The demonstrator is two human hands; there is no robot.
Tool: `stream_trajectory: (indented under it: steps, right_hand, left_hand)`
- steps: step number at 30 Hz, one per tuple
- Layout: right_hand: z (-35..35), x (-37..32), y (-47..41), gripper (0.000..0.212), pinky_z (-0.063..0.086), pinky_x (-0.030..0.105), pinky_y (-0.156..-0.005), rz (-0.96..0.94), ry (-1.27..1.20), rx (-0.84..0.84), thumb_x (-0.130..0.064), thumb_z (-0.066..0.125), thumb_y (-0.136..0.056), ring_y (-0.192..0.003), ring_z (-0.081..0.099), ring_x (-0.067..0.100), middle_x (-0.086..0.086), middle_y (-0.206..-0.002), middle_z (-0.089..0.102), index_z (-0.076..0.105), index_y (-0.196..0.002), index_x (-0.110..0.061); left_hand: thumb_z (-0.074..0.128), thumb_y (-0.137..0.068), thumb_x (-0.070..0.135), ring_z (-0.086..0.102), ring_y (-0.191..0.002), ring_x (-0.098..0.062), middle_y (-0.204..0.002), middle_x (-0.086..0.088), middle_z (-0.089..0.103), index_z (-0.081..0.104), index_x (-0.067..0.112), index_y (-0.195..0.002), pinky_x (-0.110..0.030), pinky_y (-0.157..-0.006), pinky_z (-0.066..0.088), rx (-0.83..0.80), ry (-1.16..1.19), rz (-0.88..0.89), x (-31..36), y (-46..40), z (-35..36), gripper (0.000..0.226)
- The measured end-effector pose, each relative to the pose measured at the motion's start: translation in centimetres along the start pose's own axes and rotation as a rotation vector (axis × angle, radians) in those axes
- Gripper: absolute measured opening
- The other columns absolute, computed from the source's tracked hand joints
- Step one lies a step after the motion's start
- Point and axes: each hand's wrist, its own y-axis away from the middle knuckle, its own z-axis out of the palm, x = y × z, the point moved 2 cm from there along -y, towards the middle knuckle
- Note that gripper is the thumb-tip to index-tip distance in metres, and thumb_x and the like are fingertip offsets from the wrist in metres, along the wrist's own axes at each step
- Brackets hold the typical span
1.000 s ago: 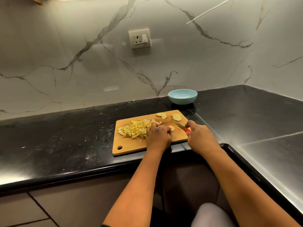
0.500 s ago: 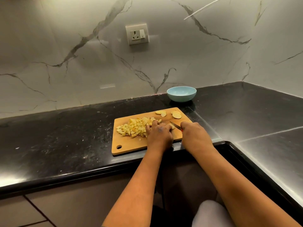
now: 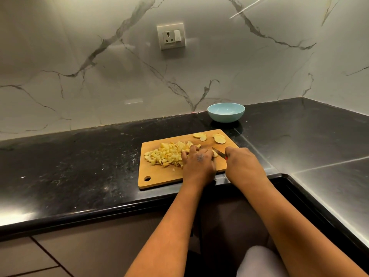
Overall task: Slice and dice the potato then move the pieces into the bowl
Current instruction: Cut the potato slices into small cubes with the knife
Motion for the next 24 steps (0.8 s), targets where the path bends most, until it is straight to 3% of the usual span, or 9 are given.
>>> stream_trajectory:
  steps: [12, 16, 22, 24]
  right_hand:
    - [-0.3, 0.2, -0.3, 0.02, 0.05, 0.03, -0.067, 0.028, 0.012, -0.033, -0.003, 0.049, -0.092, -0.077, 0.053, 0.019, 0.003, -0.084, 0.049, 0.058, -0.102, -0.018]
    - [-0.5, -0.6, -0.2, 0.018, 0.044, 0.028, -0.064, 0.009, 0.027, -0.067, -0.002, 0.049, -0.093, -0.076, 0.051, 0.019, 0.002, -0.084, 0.045, 0.058, -0.103, -0.015]
    - [-1.6, -0.9, -0.2, 0.026, 0.049, 0.029, -0.071, 0.013, 0.086, -0.175, -0.002, 0.057, -0.088, -0.078, 0.051, 0.019, 0.002, -0.081, 0.044, 0.06, -0.111, -0.013]
    - [-2.3, -0.4, 0.5, 0.031, 0.054, 0.031, -0.078, 0.032, 0.134, -0.236, -0.001, 0.061, -0.085, -0.084, 0.056, 0.022, 0.005, -0.092, 0.052, 0.059, -0.113, -0.014]
  left_hand:
    - [0.038, -0.096, 0.022, 0.032, -0.134, -0.027, -0.127, 0.002, 0.062, 0.063, 0.024, -0.116, -0.058, -0.113, 0.013, -0.015, 0.02, -0.005, -0.1, -0.2, 0.2, 0.032]
    - [0.038, -0.097, 0.025, 0.032, -0.134, -0.027, -0.128, 0.003, 0.061, 0.063, 0.024, -0.115, -0.057, -0.113, 0.014, -0.021, 0.011, 0.003, 0.0, -0.2, 0.1, 0.031]
    - [0.037, -0.098, 0.027, 0.033, -0.133, -0.028, -0.127, 0.004, 0.061, 0.064, 0.025, -0.112, -0.058, -0.111, 0.018, -0.034, -0.023, -0.003, -0.1, -0.3, 0.2, 0.031]
    - [0.037, -0.098, 0.027, 0.031, -0.134, -0.028, -0.129, 0.003, 0.06, 0.063, 0.025, -0.115, -0.058, -0.112, 0.017, -0.039, -0.019, -0.011, 0.0, -0.2, 0.0, 0.032]
